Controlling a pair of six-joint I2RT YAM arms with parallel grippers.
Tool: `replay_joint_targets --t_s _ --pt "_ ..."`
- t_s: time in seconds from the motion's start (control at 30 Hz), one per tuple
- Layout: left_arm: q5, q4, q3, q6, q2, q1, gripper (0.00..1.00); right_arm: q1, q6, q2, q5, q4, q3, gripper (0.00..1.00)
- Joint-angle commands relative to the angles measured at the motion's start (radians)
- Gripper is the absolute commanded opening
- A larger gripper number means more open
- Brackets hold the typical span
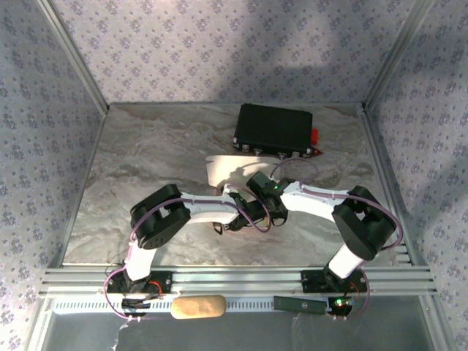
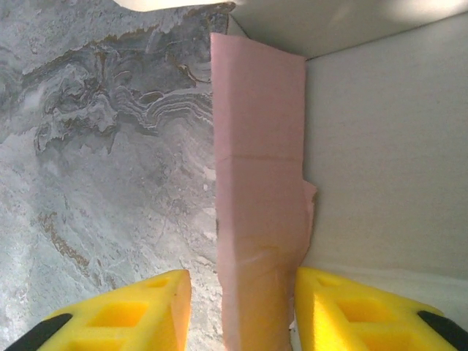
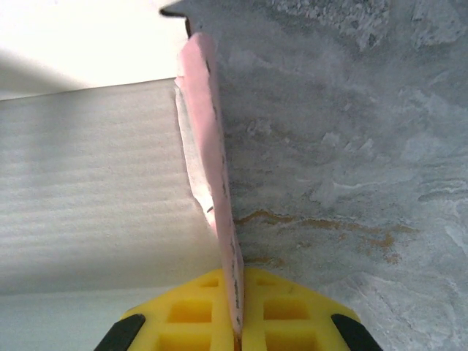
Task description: Fold the paper box
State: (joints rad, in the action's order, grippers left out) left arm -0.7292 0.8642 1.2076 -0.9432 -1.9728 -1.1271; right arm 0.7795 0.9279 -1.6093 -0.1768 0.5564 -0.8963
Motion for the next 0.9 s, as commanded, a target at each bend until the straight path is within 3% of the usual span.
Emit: replay_joint_targets --t_s 0.0,0.17,0.37,0.67,0.87 --pt "0.121 -0.026 -0.008 0.021 0.024 0.008 0.46 0.016 0.016 0.023 -0.012 0.031 0.000 0.00" --pt "0.142 -0.036 0.001 0.043 0.061 0.034 0.53 0.013 0.012 0.022 -0.012 0.029 0.002 0.00" --pt "0.172 -0.092 0.010 0.110 0.070 0.085 0.53 0.011 0.007 0.023 -0.009 0.027 0.003 0.00" --pt "0.238 -0.164 0.023 0.175 0.077 0.151 0.38 0.012 0.001 0.017 -0.009 0.023 0.000 0.00" --pt "0.305 -0.208 0.003 0.169 0.126 0.153 0.41 0.002 -0.002 0.009 -0.003 0.016 0.008 0.00"
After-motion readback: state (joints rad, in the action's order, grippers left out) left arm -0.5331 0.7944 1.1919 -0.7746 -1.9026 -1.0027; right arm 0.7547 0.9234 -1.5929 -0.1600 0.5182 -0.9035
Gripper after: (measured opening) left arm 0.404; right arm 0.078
